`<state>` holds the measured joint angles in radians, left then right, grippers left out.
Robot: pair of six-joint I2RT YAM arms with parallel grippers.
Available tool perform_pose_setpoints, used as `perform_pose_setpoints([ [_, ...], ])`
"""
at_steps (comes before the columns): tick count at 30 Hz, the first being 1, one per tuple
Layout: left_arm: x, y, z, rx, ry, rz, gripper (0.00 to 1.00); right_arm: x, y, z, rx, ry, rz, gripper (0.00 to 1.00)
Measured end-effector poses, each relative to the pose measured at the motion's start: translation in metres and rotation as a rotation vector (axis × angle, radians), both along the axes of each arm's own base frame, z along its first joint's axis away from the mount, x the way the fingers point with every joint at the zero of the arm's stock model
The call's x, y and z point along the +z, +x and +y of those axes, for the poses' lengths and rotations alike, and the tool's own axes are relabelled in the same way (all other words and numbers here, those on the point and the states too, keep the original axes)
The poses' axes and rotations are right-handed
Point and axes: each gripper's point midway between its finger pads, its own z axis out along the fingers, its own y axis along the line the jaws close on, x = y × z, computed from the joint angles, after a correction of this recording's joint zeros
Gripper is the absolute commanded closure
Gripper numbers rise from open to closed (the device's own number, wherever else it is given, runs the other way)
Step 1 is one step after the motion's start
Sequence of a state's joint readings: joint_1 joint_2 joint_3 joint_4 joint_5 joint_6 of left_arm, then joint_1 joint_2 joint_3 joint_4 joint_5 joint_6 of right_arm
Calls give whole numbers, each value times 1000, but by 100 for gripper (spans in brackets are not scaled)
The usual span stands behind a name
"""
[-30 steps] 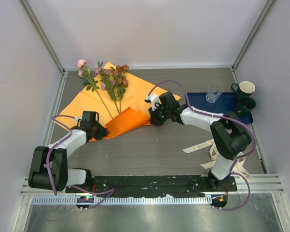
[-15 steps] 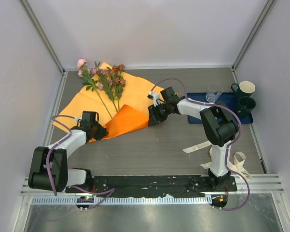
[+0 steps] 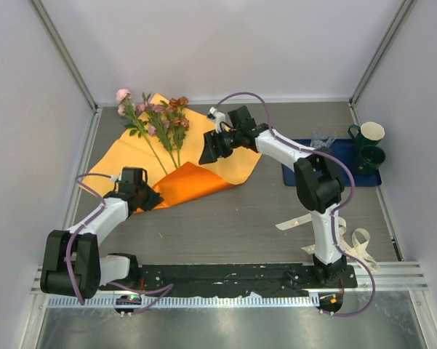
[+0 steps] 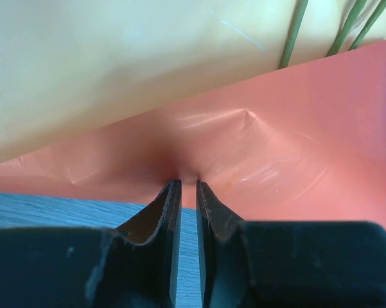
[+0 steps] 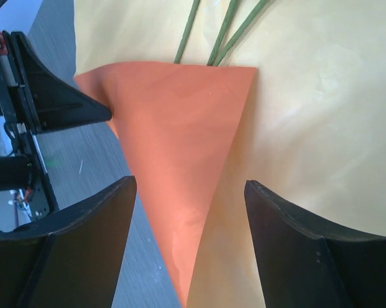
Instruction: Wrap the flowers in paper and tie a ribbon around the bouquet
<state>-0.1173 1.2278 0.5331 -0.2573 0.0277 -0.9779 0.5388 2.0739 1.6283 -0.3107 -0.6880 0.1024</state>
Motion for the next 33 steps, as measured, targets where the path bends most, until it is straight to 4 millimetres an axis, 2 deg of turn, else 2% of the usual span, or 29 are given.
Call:
perform_pose_setpoints([
  [3, -2, -2, 0, -2, 2, 6, 81, -12, 3, 12, -4, 8, 54, 24],
  [7, -6, -6, 1, -5, 6, 17, 81, -35, 0, 14, -49, -25, 164, 24],
  [12, -8, -7, 1, -10, 9, 22, 81, -61, 13, 21, -137, -57, 280, 25],
  [15, -8, -8, 1, -11, 10, 23, 81, -72, 9, 23, -177, -50, 377, 28],
  [18, -10, -9, 1, -11, 10, 27, 81, -72, 10, 30, -200, -4, 446, 31],
  [20, -10, -9, 1, -11, 10, 28, 81, -70, 13, 36, -207, 29, 466, 36],
  [21, -10, -10, 1, -11, 10, 28, 81, -69, 14, 39, -209, 47, 476, 46],
  [23, -11, -10, 1, -11, 10, 30, 81, -68, 16, 45, -208, 77, 493, 54],
  [24, -11, -10, 1, -11, 10, 31, 81, -68, 18, 48, -208, 90, 504, 62],
  [27, -11, -11, 1, -12, 9, 31, 79, -70, 24, 57, -203, 124, 526, 71],
  [28, -11, -11, 1, -13, 9, 30, 78, -71, 26, 59, -205, 130, 528, 81],
  [31, -7, -11, 0, -19, 5, 19, 74, -72, 28, 61, -209, 139, 537, 100],
  [33, 0, -9, -2, -27, -8, -4, 69, -64, 33, 65, -202, 161, 518, 100],
])
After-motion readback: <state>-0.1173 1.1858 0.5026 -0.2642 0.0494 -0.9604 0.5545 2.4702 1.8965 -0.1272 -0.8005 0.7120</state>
